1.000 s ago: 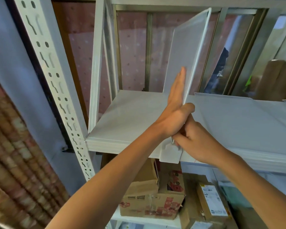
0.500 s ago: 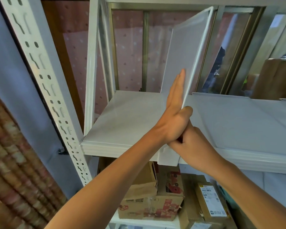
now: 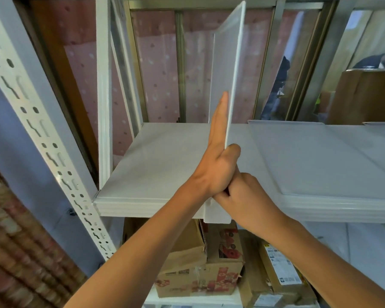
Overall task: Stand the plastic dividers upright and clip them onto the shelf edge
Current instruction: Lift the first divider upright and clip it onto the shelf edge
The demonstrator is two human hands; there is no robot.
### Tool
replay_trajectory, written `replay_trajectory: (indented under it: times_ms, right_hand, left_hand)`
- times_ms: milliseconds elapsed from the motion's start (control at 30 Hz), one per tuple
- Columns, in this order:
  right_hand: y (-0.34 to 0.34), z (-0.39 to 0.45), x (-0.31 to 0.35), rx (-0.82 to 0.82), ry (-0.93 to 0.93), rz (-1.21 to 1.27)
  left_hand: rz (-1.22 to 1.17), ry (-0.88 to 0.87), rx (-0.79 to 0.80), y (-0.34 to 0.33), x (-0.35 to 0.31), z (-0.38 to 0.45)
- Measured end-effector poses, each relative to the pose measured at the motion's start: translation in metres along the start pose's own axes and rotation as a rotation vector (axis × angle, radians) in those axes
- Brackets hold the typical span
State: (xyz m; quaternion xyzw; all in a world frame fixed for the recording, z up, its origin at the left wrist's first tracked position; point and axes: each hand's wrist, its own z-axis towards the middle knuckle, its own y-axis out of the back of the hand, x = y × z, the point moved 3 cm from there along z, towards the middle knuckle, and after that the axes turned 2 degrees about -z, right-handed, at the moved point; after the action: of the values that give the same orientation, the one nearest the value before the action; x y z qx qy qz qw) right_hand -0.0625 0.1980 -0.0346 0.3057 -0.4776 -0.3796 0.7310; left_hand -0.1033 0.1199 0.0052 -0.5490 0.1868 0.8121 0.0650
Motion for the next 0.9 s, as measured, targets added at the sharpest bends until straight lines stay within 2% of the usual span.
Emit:
replay_trajectory:
  times_ms: [100, 200, 300, 533, 767, 900]
  right_hand:
    - [0.002, -0.003, 0.001, -0.052, 0.024, -0.18]
    - [-0.002, -0.01, 0.0, -0.179, 0.052, -0.305]
    - [-0.011, -0.013, -0.005, -0.214, 0.068, -0.291]
    - [-0.025, -0.012, -0.011, -0.317, 0.08, -0.25]
    - [-0.026, -0.012, -0.012, -0.237, 0.068, -0.273]
    - [-0.017, -0.015, -0.013, -0.195, 0.032, -0.322]
  left_hand:
    - [0.045, -0.129, -0.028, 0.003, -0.004, -0.001]
    - [0.245, -0.232, -0.066, 0.007, 0.011, -0.009]
    - [0.413, -0.185, -0.092, 0.005, 0.029, -0.019]
    - [0.383, -0.233, -0.07, 0.002, 0.033, -0.018]
    - [0.4, -0.207, -0.061, 0.003, 0.03, -0.018]
    - [0.526, -0.169, -0.002, 0.005, 0.031, -0.023]
